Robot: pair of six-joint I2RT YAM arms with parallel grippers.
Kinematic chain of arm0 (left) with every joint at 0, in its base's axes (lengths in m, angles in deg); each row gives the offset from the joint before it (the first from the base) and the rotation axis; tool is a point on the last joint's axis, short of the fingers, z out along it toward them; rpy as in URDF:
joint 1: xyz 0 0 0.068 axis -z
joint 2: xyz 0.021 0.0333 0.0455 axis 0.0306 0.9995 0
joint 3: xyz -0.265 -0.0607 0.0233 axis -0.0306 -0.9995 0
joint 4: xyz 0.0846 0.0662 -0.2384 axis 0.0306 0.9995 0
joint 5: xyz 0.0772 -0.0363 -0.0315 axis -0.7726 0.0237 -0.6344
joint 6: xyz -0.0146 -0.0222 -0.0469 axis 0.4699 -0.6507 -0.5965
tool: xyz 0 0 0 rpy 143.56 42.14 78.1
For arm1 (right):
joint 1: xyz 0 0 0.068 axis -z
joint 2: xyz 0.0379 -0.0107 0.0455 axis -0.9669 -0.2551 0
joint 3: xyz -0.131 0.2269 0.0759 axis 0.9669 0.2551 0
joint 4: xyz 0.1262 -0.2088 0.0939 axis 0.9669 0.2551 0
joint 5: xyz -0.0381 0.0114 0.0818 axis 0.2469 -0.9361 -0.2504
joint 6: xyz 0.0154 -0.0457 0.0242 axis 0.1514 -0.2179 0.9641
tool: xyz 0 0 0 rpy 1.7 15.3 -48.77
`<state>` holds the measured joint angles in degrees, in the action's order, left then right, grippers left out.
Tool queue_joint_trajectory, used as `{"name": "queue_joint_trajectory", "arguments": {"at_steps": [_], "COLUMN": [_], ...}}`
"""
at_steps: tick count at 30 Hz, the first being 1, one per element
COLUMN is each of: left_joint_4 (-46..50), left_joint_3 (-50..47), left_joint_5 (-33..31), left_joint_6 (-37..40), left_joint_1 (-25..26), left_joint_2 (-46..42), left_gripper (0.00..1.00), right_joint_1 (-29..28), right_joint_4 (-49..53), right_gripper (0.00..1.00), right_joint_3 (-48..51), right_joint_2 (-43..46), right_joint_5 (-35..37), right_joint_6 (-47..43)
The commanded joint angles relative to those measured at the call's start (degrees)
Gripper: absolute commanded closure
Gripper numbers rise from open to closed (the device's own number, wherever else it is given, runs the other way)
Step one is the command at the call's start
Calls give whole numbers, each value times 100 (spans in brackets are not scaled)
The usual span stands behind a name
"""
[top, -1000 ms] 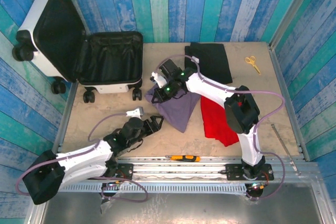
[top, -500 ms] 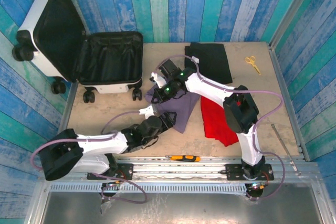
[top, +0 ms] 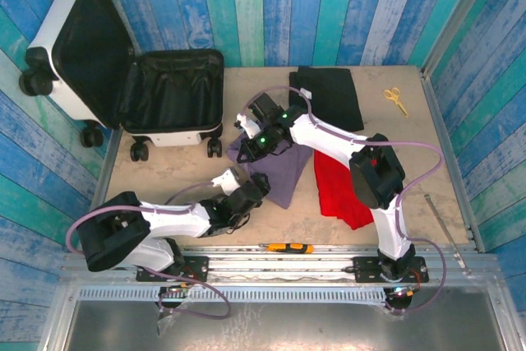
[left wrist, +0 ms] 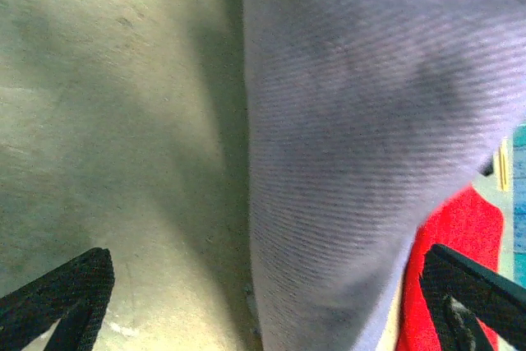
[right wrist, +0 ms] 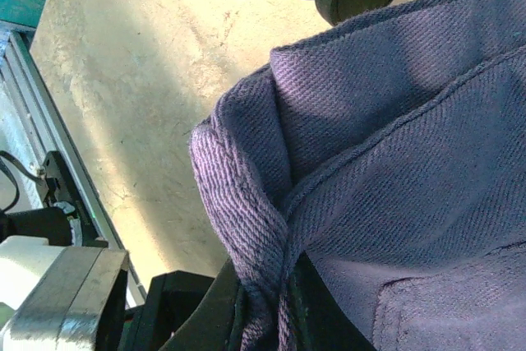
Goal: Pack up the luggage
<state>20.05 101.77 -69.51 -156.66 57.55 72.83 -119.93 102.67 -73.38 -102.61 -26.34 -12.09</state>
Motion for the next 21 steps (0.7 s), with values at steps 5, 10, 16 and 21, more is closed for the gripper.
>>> {"name": "queue_joint_trajectory", "arguments": {"at_steps": [5, 10, 16, 21], "left_joint_4": [-667, -1548, -1105, -1141], "left_joint_3": [165, 279, 474, 483], "left_joint_5": [-481, -358, -607, -960], "left_joint_6": [-8, 218, -757, -808], "left_joint_1": [-7, -57, -99, -104], "left_joint_2": [710, 1249, 1675, 1680], "left_gripper": [0, 0, 3, 11], "right_joint_1": [-3, -46, -70, -64], "right_joint_4": [45, 3, -265, -292], "right_gripper": [100, 99, 100, 99], "right_joint_3": [17, 90, 442, 513], "right_joint_2": [142, 181, 363, 429], "right_joint_5": [-141, -176, -211, -235], "right_joint_6": [-73, -57, 85, 111]}}
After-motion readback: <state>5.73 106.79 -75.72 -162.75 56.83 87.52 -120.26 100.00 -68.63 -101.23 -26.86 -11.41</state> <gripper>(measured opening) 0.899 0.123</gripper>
